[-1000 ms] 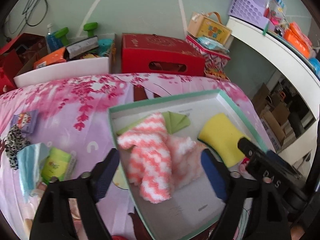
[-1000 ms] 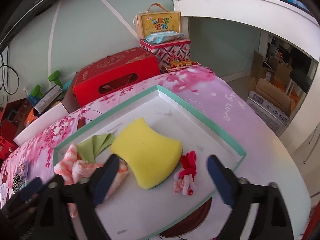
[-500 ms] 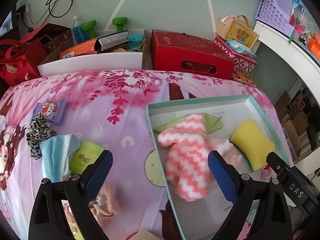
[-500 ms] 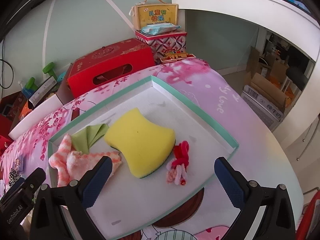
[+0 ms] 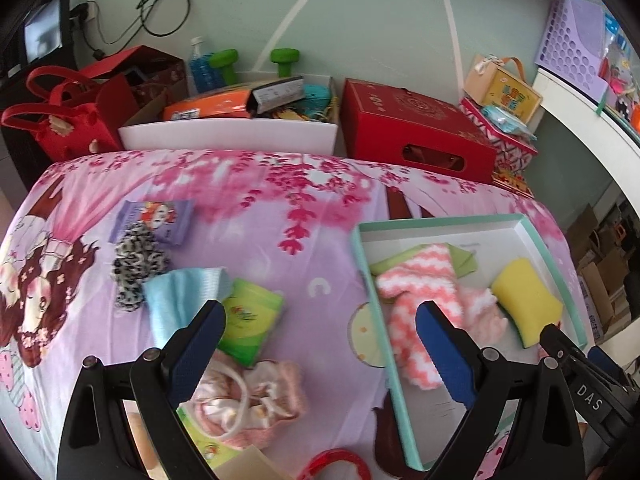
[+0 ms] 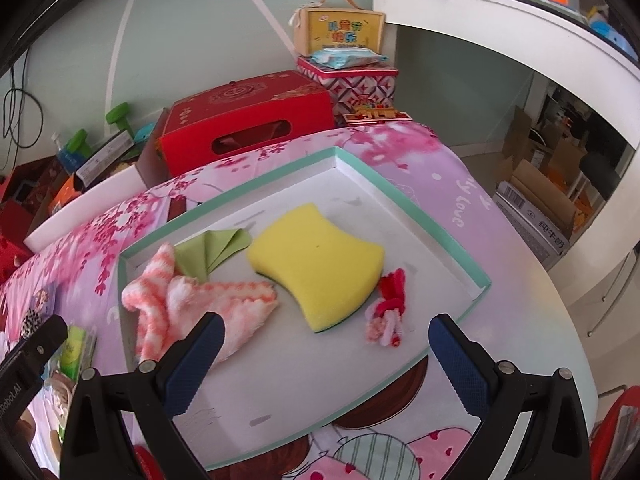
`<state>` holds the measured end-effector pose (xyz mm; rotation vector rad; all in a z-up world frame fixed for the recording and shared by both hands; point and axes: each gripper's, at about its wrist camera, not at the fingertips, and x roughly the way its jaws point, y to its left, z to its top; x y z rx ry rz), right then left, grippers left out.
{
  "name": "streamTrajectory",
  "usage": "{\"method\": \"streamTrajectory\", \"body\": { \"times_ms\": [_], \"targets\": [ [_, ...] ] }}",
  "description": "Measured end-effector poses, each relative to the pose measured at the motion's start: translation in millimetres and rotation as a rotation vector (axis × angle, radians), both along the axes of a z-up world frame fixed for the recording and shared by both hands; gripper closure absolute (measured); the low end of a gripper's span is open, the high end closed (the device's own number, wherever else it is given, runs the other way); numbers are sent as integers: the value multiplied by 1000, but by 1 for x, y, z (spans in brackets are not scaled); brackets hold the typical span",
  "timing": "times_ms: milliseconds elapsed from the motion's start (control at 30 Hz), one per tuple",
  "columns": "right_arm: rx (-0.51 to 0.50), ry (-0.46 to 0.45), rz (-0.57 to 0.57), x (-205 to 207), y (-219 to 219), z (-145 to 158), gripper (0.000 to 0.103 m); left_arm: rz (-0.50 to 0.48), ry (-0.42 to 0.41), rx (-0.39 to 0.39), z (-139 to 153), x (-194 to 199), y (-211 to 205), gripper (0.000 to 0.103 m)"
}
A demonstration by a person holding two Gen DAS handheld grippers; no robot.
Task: Organize soft objects
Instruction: 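Withdraw both open grippers from the tray, then lower the left gripper onto the beige round puff while the right gripper approaches the red tape roll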
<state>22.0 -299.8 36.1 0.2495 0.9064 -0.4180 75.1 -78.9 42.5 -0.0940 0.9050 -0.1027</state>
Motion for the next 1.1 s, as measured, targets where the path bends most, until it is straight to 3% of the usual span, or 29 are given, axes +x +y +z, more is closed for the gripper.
{"method": "streamTrajectory", "body": {
  "times_ms": [433, 767, 1100],
  "targets": [
    [-13, 7, 118, 9, 52, 5, 0, 65, 20, 2, -2, -7, 44, 7],
    [-9, 3, 236, 19, 106, 8, 0, 212, 24, 24, 0, -17, 112, 7],
    [-7, 2, 320, 21, 150, 9, 0, 281, 31, 18, 3, -33, 158, 7]
  ]
}}
